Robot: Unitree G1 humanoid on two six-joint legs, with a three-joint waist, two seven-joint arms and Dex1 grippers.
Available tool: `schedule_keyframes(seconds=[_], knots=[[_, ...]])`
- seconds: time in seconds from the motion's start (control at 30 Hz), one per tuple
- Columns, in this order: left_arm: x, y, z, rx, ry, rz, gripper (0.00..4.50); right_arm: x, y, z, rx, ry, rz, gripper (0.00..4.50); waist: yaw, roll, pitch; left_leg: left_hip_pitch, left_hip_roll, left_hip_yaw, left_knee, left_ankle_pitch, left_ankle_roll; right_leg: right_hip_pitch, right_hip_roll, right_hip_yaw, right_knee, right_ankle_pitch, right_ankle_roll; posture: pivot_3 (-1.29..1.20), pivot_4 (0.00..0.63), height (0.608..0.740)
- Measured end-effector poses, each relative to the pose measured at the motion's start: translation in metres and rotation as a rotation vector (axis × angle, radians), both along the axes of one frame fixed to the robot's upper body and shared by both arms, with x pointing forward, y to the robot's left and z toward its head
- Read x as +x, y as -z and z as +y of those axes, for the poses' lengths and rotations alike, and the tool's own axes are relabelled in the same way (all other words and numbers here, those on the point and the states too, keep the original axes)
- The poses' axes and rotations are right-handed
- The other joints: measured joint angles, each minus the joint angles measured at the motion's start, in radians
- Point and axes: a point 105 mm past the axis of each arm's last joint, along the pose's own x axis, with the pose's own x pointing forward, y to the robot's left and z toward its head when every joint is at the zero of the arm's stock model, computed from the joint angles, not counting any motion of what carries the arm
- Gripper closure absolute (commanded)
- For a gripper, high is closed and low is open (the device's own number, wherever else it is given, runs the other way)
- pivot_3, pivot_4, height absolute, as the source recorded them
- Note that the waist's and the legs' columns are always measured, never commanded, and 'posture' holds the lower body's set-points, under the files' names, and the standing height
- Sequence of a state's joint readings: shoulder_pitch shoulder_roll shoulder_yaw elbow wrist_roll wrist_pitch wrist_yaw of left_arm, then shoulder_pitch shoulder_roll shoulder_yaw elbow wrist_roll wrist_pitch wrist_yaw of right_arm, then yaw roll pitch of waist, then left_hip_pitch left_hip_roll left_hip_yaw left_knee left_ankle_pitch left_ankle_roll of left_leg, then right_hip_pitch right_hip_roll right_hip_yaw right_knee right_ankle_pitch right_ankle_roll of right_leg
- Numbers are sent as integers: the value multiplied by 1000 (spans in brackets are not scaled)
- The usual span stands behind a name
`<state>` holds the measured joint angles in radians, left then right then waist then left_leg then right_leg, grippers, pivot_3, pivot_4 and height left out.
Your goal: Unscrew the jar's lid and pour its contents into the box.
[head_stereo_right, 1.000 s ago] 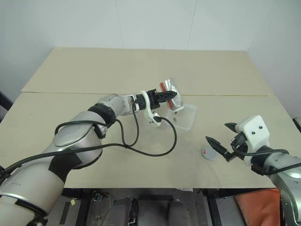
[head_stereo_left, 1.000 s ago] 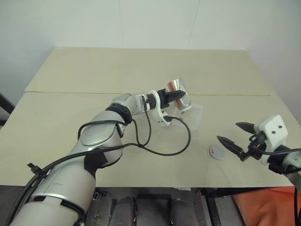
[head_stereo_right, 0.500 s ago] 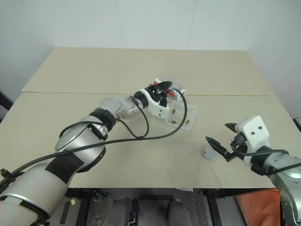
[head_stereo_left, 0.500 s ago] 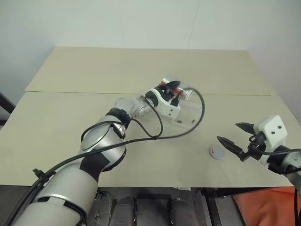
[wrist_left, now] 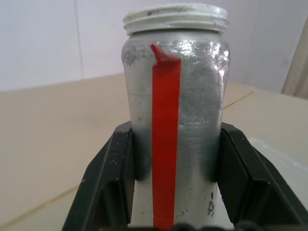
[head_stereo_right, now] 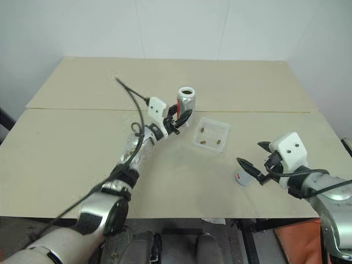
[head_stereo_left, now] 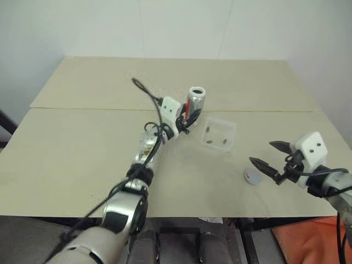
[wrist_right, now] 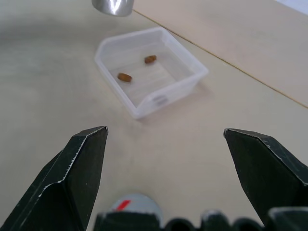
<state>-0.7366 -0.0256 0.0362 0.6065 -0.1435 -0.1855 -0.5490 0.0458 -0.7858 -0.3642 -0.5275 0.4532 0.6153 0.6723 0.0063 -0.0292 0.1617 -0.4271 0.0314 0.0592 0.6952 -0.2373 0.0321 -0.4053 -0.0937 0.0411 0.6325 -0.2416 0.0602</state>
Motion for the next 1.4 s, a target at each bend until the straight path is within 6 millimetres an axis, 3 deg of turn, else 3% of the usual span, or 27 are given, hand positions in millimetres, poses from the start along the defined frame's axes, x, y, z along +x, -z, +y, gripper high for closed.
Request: schedule_keyframes(seconds=[0.2, 0.43, 0.67, 0.7, 0.93, 1.13, 1.4], knots=[[-27, 38, 32, -30, -202, 43, 2515, 2, 8, 2, -3, -11, 19, 6, 5, 0, 0, 5, 0, 0, 1, 0, 0, 5, 0, 0, 0, 2, 0, 0, 150, 740], [-36, 53, 40, 49, -292, 25, 2515, 5, 5, 4, 2, -36, 8, 6, 6, 0, 0, 7, 0, 0, 1, 0, 1, 9, 0, 0, -2, 3, 2, 0, 150, 740], [-41, 77, 46, 80, -314, 62, 190, 5, 6, 5, 2, -55, 15, 0, 5, 0, 0, 7, 0, 0, 1, 0, 1, 9, 0, 0, -2, 3, 1, 0, 150, 740], [-41, 79, 47, 83, -316, 64, 25, 5, 6, 4, 3, -55, 17, 0, 5, 0, 0, 7, 0, 0, 1, 0, 1, 9, 0, 0, -2, 3, 1, 0, 150, 740], [-46, 76, 48, 97, -307, 29, 25, 5, 7, 3, -3, -58, 20, 0, 2, 3, -2, 8, 0, 0, 1, 0, 1, 10, 0, 0, -3, 3, 1, 0, 150, 740], [-63, 76, 63, 74, -310, 59, 25, 7, 9, 4, -11, -64, 19, 0, -1, 3, -2, 8, 1, 0, 0, 0, 1, 9, 0, 0, -2, 3, 1, 0, 150, 740], [-117, 79, 109, 143, -200, 150, 25, 7, 20, 2, -19, -86, 62, 0, -11, 3, -2, 12, 2, 1, -1, 0, 1, 11, 0, 1, -2, 2, -1, 0, 150, 740]])
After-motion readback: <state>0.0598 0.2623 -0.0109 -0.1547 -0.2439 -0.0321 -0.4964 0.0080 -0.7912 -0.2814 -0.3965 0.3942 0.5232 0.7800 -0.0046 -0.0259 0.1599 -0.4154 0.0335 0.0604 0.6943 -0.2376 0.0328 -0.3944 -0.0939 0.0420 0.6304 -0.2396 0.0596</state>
